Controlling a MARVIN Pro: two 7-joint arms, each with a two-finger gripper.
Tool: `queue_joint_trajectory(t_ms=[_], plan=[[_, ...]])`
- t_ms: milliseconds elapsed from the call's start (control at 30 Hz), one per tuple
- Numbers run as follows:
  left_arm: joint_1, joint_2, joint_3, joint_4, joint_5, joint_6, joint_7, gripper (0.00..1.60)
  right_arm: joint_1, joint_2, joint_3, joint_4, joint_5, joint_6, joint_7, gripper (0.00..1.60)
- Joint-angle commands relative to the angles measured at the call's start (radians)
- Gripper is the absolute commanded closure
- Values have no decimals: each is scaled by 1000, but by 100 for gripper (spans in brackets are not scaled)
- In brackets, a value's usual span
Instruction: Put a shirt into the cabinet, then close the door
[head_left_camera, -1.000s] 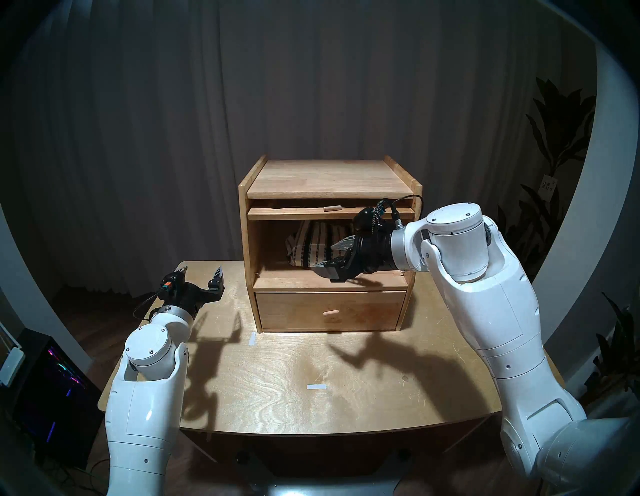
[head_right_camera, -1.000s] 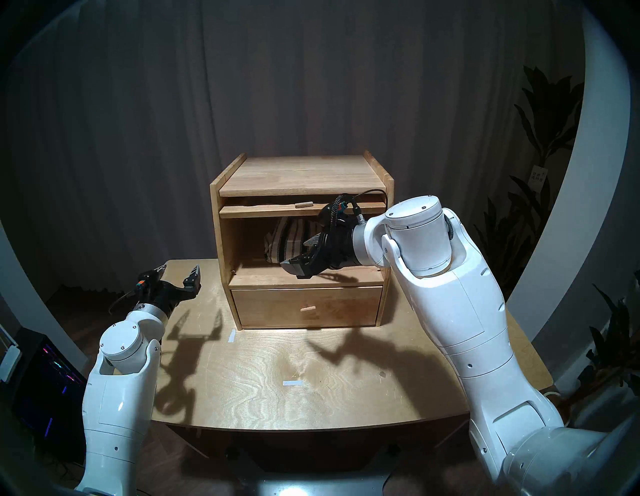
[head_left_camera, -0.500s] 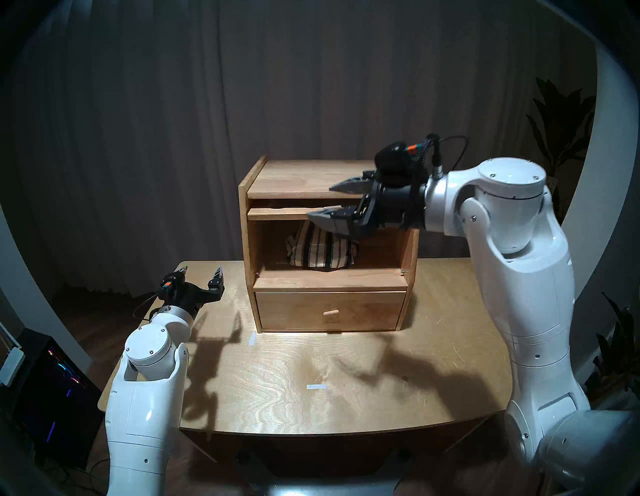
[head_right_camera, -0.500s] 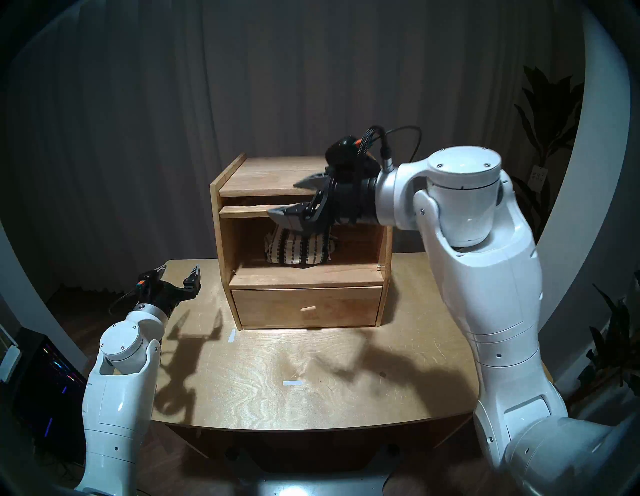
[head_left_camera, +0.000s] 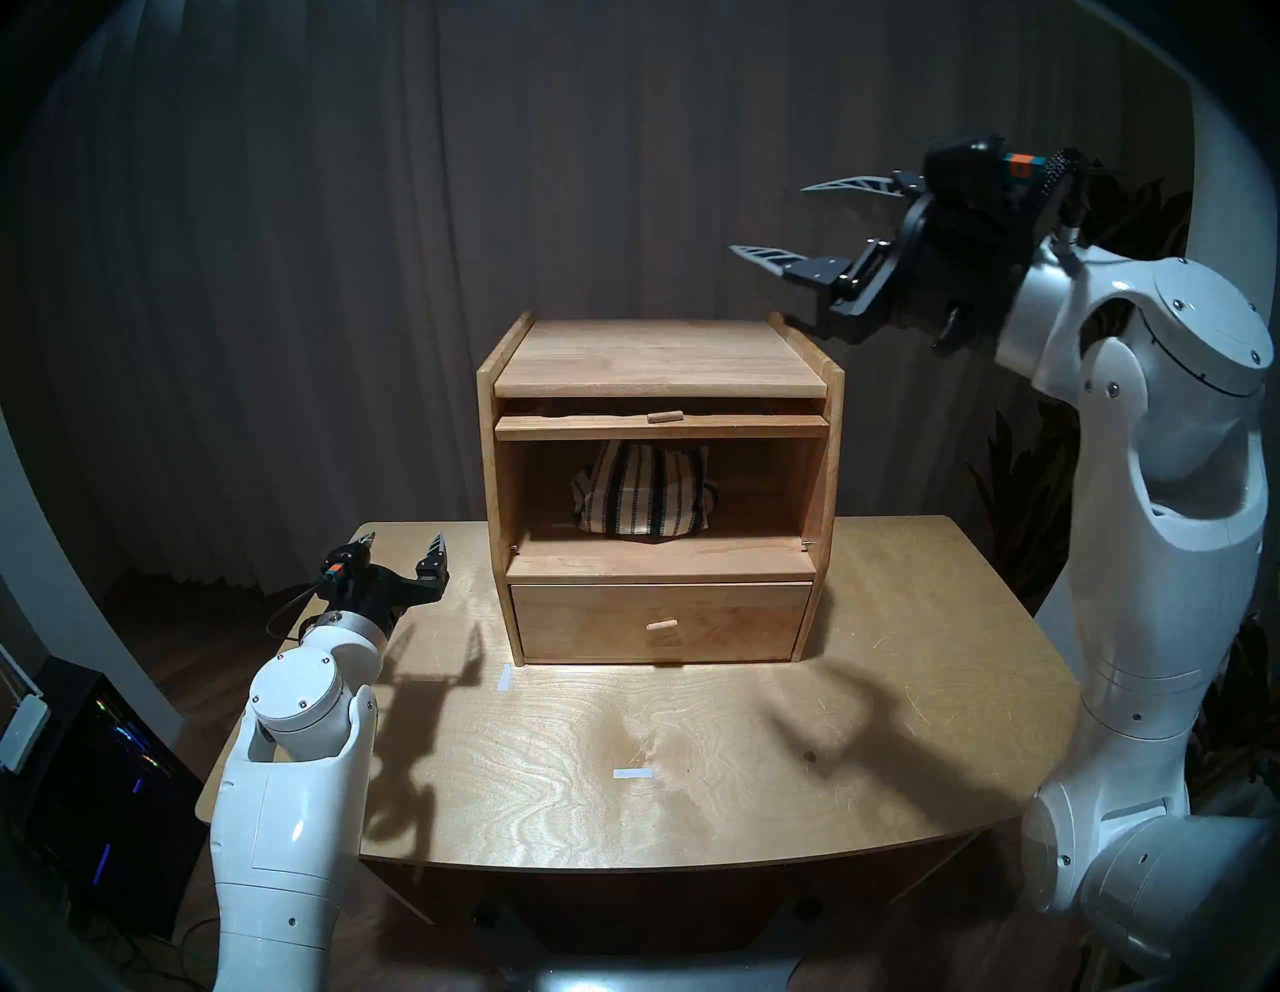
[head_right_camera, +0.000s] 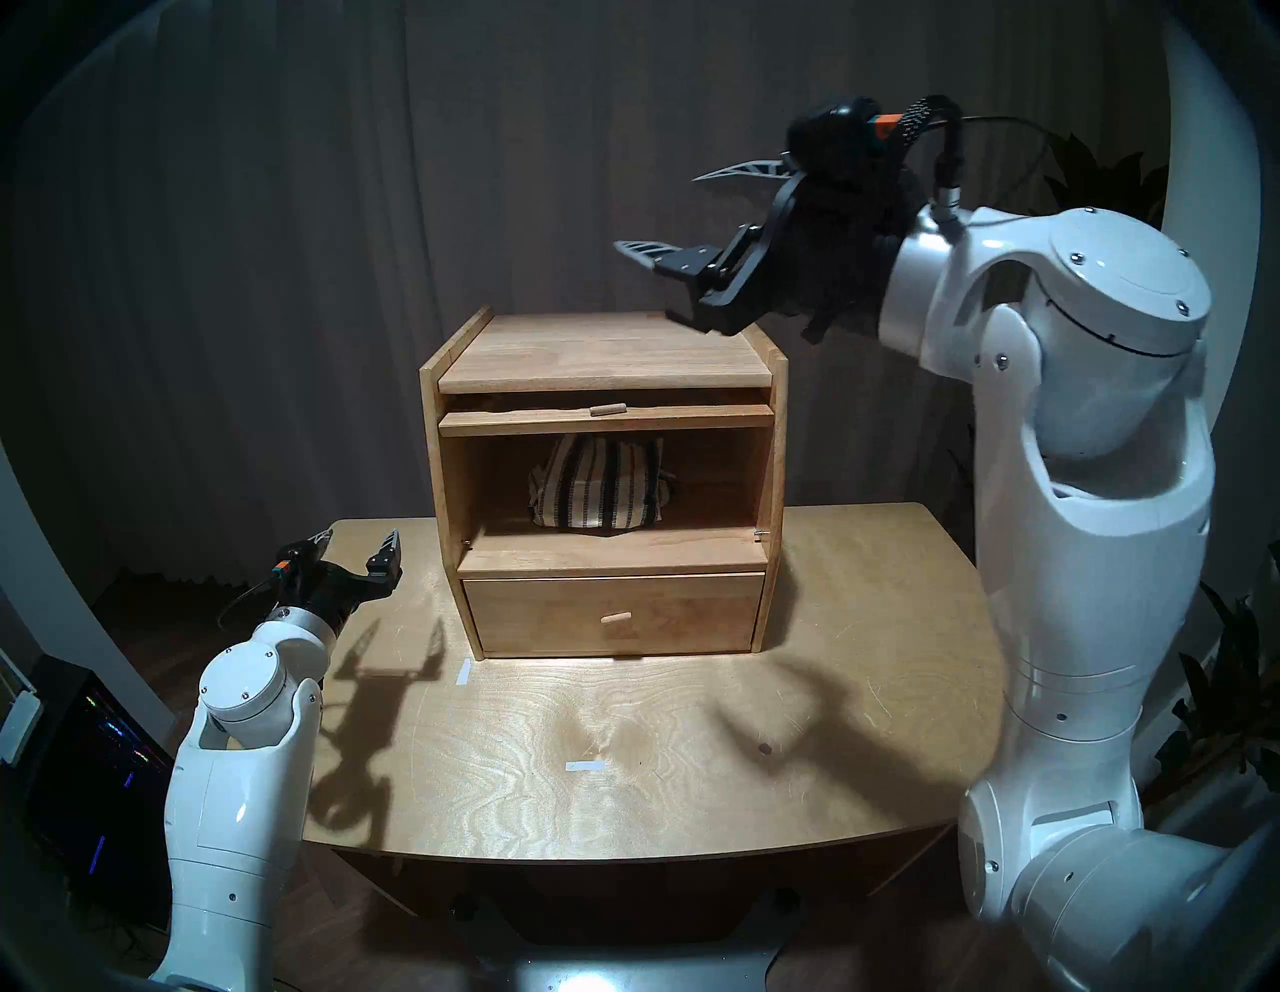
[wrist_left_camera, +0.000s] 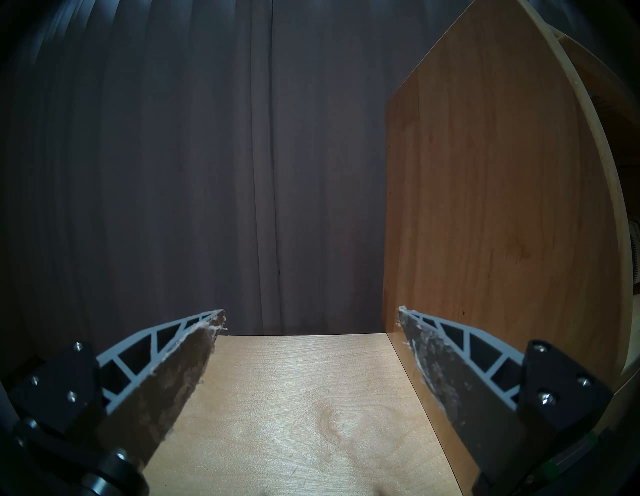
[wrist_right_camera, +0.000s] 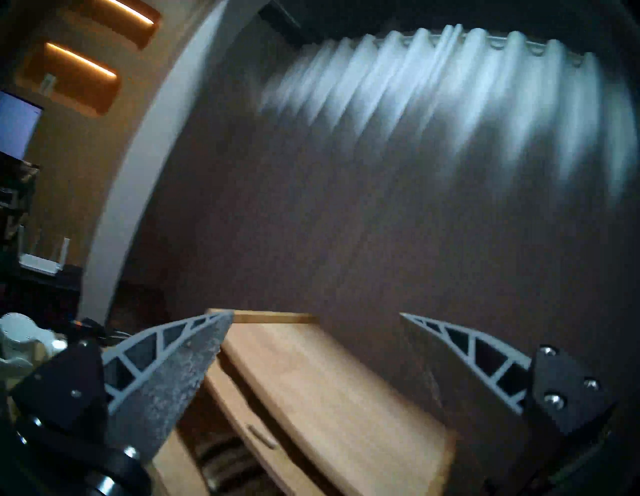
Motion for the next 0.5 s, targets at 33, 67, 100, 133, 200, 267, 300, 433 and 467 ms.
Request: queue_joint_trajectory(t_ms=[33,67,100,133,200,267,300,433,467], plan=[[-20,3,1,-49,-1,-25,-6,0,-134,50,172,30,-109,35,-94,0],[-20,3,2,-52,-1,-27,-6,0,-138,51,178,41,-115,39,-97,0],[-20,3,3,-57,-1,-29,-7,0,-158,49,195,51,-131,47,-108,0],[-20,3,3,-62,-1,-32,-8,0,-169,39,211,62,-138,53,-116,0],[-20,3,3,-69,0,-35,-8,0,-199,32,235,83,-154,62,-127,0],[-18,5,2,-75,1,-38,-10,0,-216,19,258,108,-168,70,-137,0],[-15,5,2,-78,2,-40,-10,0,-234,11,274,123,-179,74,-144,0],[11,13,-4,-82,7,-44,-18,0,-285,-25,335,189,-206,84,-167,0],[18,17,-7,-83,9,-45,-20,0,-298,-36,348,208,-210,85,-171,0]])
